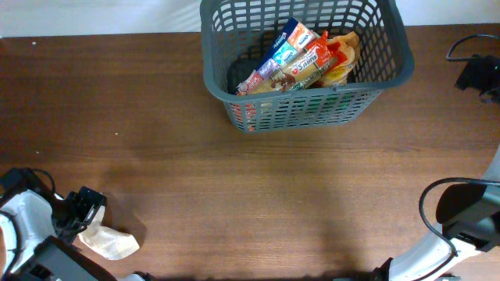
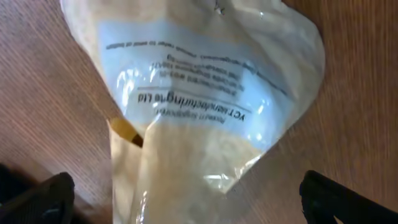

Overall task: Pack container
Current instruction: 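Lower the left gripper onto the clear plastic bag and grasp it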

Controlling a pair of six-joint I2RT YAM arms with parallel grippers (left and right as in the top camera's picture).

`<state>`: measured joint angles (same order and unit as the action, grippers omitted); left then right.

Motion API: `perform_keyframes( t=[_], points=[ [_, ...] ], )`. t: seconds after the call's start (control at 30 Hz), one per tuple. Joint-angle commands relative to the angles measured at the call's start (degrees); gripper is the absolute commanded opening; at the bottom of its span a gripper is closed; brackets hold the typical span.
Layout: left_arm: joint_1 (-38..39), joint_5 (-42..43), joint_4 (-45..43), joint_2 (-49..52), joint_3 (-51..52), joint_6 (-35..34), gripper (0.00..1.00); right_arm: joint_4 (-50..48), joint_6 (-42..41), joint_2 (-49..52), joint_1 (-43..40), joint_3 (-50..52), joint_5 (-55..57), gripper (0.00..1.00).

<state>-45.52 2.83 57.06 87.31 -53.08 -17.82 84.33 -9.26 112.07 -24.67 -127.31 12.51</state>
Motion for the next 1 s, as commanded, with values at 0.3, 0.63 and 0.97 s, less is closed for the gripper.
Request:
perform_keyframes(
  t=[0.3,0.63,0.97],
  points=[
    [-0.4,-2.2,-1.8,0.7,1.2,-0.3,0.99,-0.1,-0.7,-0.2,-0.1,0.3,0.1,0.99],
    [-0.4,-2.2,-6.6,0.7,6.2,-0.3,0.99,-0.1,-0.7,-0.2,-0.1,0.3,0.1,0.99],
    [-0.4,-2.2,-9.4,0.8,8.1,1.2,0.99,-0.1,-0.7,-0.2,-0.1,0.3,0.1,0.99]
  ],
)
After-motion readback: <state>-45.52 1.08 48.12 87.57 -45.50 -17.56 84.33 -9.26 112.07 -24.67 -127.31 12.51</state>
